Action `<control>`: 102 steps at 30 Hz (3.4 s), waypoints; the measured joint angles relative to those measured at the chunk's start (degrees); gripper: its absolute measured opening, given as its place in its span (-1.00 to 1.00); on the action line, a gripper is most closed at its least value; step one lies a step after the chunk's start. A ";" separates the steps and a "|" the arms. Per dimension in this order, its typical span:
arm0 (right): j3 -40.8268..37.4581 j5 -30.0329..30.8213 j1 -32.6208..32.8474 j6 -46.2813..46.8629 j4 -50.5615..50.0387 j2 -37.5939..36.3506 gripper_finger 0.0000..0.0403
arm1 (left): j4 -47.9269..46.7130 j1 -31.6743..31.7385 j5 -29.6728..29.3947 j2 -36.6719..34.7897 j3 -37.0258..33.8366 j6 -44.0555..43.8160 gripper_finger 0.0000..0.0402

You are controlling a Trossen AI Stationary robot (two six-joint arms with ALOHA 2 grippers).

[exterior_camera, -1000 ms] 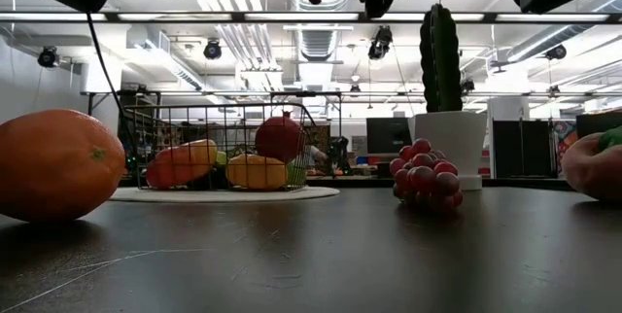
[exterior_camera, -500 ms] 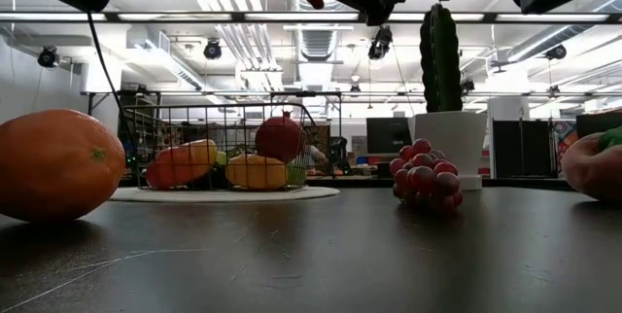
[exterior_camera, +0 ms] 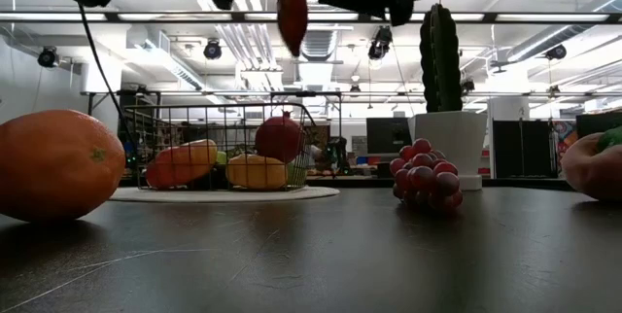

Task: Build produce basket
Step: Put the red chili pepper in the gold wire basket, then put the peach in the gold wire basket

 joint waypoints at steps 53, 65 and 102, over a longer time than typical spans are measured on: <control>-0.24 6.17 1.16 11.31 -13.06 -2.37 0.29 | -11.32 30.96 -49.42 -2.55 -14.24 -26.00 -0.41; -0.24 6.21 1.42 11.35 -13.06 -2.35 0.29 | -11.35 30.96 -49.40 -3.15 -14.24 -26.10 -0.02; 0.20 -8.50 1.66 55.40 -54.70 -13.92 0.17 | -11.68 0.88 -3.92 -16.36 -12.43 -4.82 0.00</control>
